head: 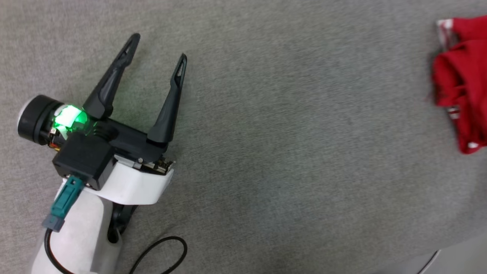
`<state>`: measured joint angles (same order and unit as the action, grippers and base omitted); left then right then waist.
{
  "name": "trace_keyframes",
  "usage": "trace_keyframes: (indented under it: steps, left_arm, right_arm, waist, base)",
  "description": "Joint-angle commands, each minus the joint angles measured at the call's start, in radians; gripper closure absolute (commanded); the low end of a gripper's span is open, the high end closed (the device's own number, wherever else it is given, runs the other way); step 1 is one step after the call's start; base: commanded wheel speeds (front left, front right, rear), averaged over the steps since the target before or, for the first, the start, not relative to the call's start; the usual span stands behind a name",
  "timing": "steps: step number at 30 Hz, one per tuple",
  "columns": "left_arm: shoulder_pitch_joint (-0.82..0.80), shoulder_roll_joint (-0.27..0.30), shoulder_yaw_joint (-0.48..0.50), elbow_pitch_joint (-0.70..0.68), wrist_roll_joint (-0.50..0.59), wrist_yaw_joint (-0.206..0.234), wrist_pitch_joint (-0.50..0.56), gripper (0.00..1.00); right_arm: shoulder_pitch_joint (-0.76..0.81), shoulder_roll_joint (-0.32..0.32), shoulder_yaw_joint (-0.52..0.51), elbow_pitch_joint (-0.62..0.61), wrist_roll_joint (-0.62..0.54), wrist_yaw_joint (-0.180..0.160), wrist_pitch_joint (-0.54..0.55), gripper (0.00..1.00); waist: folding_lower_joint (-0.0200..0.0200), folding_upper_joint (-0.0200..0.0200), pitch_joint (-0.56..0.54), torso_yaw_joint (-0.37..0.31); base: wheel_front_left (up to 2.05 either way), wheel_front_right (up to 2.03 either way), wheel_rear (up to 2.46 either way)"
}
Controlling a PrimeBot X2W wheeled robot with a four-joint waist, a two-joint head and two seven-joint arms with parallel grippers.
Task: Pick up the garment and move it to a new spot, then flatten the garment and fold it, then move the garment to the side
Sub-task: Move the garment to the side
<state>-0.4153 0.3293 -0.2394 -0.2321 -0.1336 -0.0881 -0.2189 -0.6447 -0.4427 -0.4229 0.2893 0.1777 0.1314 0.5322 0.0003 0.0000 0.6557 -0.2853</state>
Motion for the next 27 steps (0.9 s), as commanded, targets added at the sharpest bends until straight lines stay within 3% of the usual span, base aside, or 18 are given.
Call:
trace_keyframes:
  steps: [1, 5, 6, 7, 8, 9, 19, 27]
  left_arm:
    - [-0.02, 0.001, -0.001, -0.009, 0.005, -0.004, -0.004, 0.0]
    - [-0.036, 0.003, -0.01, -0.019, 0.007, -0.006, -0.009, 0.0]
    - [-0.039, 0.003, -0.012, -0.018, 0.007, -0.007, -0.01, 0.0]
    - [-0.041, 0.002, -0.014, -0.016, 0.007, -0.007, -0.012, 0.0]
    - [-0.042, 0.003, -0.016, -0.013, 0.007, -0.007, -0.013, 0.0]
    - [-0.041, 0.003, -0.017, -0.009, 0.006, -0.007, -0.014, 0.0]
    - [-0.01, -0.022, -0.028, 0.044, -0.011, 0.01, -0.034, 0.0]
    - [0.076, -0.079, -0.021, 0.125, -0.048, 0.042, -0.046, 0.0]
  right_arm:
    - [-0.023, -0.011, -0.004, 0.016, -0.01, -0.001, -0.019, 1.0]
    - [-0.047, -0.005, -0.015, 0.077, -0.009, -0.001, -0.044, 1.0]
    - [-0.051, -0.002, -0.017, 0.093, -0.01, -0.001, -0.052, 0.95]
    - [-0.054, 0.001, -0.018, 0.105, -0.019, -0.001, -0.064, 0.69]
    - [-0.056, 0.007, -0.025, 0.123, -0.021, -0.001, -0.072, 0.28]
    - [-0.055, 0.012, -0.027, 0.136, -0.029, -0.001, -0.086, 0.0]
    - [-0.049, 0.02, -0.144, 0.195, -0.147, -0.001, -0.318, 0.0]
    - [0.048, 0.014, -0.117, 0.246, -0.122, -0.001, -0.529, 0.0]
  waist:
    - [-0.0003, 0.0, 0.046, 0.034]
    - [-0.0003, 0.0, 0.069, 0.05]
    - [-0.0003, 0.0, 0.071, 0.053]
    - [-0.0003, 0.0, 0.072, 0.055]
    - [-0.0003, 0.0, 0.072, 0.058]
    - [-0.0003, 0.0, 0.07, 0.06]
    - [-0.0003, 0.0, -0.019, 0.101]
    - [-0.0003, 0.0, -0.18, 0.154]
  base:
    - [0.0, 0.0, 0.0]
    - [0.0, 0.0, 0.0]
    - [0.0, 0.0, 0.0]
    - [0.0, 0.0, 0.0]
    - [0.0, 0.0, 0.0]
    - [0.0, 0.0, 0.0]
    - [0.0, 0.0, 0.0]
    - [0.0, 0.0, 0.0]
